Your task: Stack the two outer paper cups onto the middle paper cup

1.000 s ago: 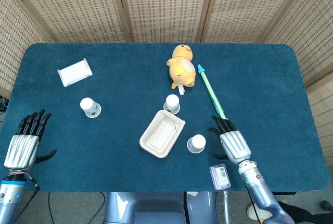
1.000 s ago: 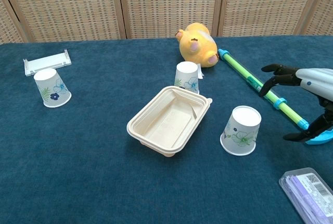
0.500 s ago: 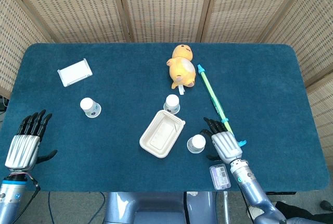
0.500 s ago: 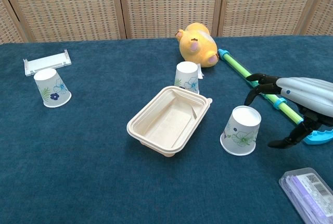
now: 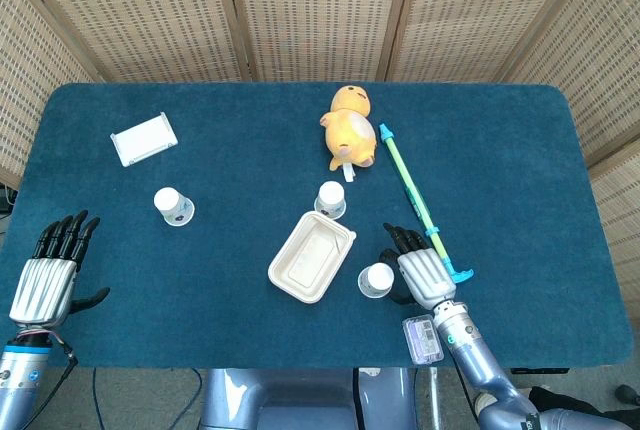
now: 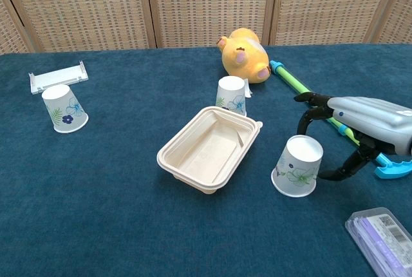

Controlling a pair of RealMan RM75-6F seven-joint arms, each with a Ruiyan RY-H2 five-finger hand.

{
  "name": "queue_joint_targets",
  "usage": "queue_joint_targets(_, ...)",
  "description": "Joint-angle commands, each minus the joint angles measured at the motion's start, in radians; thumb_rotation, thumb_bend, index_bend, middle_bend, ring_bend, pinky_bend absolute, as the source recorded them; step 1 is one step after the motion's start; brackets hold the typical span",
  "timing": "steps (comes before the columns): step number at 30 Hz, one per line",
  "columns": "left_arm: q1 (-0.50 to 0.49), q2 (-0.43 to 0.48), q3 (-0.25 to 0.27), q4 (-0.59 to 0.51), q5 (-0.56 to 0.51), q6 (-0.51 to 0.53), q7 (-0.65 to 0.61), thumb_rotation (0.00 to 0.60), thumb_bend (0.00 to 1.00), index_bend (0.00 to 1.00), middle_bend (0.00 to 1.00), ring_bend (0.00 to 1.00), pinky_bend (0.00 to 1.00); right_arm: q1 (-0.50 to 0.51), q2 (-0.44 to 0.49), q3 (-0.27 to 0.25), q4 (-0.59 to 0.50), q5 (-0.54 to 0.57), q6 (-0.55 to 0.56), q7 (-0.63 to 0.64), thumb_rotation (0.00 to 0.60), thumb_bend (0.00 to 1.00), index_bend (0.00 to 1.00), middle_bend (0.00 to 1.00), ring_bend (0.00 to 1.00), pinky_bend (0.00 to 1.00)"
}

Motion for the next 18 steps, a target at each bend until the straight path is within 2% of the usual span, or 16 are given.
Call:
queue_joint_targets(1,-0.002,-0.001,0.000,0.002,-0.002,-0.004,-0.002,0.600,0.00,0.00,0.00,0.00,0.06,0.006,-0.006,0.001,0.006,0.010,-0.006,-0.005,0.600,0.35,0.45,0.02,0.00,0.15)
queue_joint_targets(12,-0.005,0.000,-0.002,0.005,-0.008,-0.010,-0.009,0.600,0.00,0.00,0.00,0.00,0.06,0.017,0.006,0.012,-0.020,0.024,0.010,-0.030,0.600,0.35,0.53,0.06,0.00,0.15)
queue_joint_targets(18,-0.004,0.003,0.000,0.003,-0.005,-0.009,-0.013,0.600,0.00,0.00,0.00,0.00,0.06,0.017,0.019,0.010,-0.042,0.029,0.020,-0.044,0.600,0.35,0.55,0.06,0.00,0.15)
